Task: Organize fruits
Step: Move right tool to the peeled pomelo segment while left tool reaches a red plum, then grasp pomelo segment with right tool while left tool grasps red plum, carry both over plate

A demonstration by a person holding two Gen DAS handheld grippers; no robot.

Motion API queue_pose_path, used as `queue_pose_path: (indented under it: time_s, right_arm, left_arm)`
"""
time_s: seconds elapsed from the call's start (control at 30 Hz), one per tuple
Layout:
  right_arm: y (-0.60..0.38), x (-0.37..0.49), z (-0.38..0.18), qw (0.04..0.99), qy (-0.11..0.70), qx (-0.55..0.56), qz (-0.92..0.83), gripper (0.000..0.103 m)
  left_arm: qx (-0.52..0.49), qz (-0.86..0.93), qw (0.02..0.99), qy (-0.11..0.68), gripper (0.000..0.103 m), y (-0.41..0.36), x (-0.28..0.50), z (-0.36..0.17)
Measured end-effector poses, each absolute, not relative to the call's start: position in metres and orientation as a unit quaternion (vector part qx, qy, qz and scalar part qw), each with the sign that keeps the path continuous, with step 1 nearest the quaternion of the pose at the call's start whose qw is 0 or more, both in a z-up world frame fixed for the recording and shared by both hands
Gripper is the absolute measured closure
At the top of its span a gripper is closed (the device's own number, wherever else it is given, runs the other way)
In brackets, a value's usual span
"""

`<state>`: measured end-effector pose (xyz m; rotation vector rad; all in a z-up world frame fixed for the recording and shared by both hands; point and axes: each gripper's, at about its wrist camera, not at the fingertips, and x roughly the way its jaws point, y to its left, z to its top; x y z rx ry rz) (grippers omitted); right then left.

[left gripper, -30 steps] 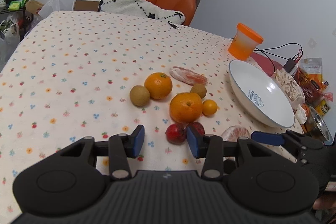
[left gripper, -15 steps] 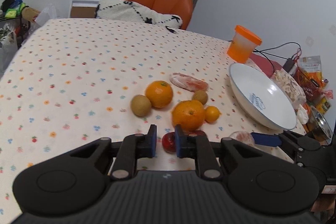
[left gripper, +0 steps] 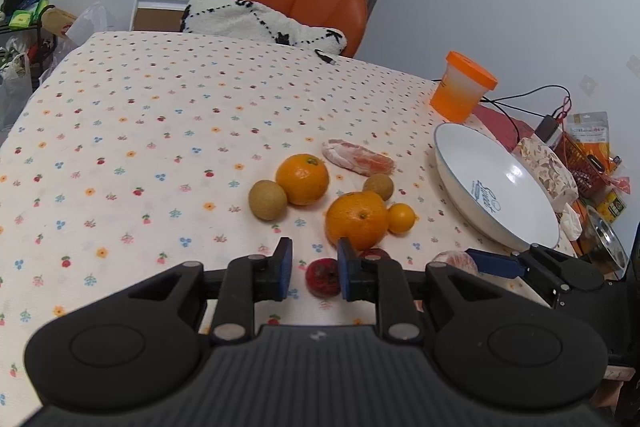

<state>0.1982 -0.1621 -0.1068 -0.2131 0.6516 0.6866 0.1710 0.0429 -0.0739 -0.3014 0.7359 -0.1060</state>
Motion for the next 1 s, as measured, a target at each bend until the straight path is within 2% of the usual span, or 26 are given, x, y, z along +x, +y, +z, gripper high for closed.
queue_pose_path:
  time_s: [0.23, 0.53, 1.0]
  right_arm:
    - [-0.171, 0.201, -0.104, 0.885, 0.319, -0.076, 0.329, 0.016]
    - [-0.176, 0.204, -0.100, 0.887, 0.319, -0.050, 0.331, 0.017]
    - [-0.183, 0.194, -0.072, 0.895, 0.283, -0.032, 0.343, 0.017]
  left_arm:
    - [-0.124, -0.058, 0.920, 0.368, 0.077, 0.031, 0.172, -0.079]
    - [-0.114, -0.051, 0.918, 0.376, 0.081, 0.027, 0.172, -0.083]
    - [-0.107, -0.061, 0.933, 0.340, 0.081, 0.021, 0.165, -0.055]
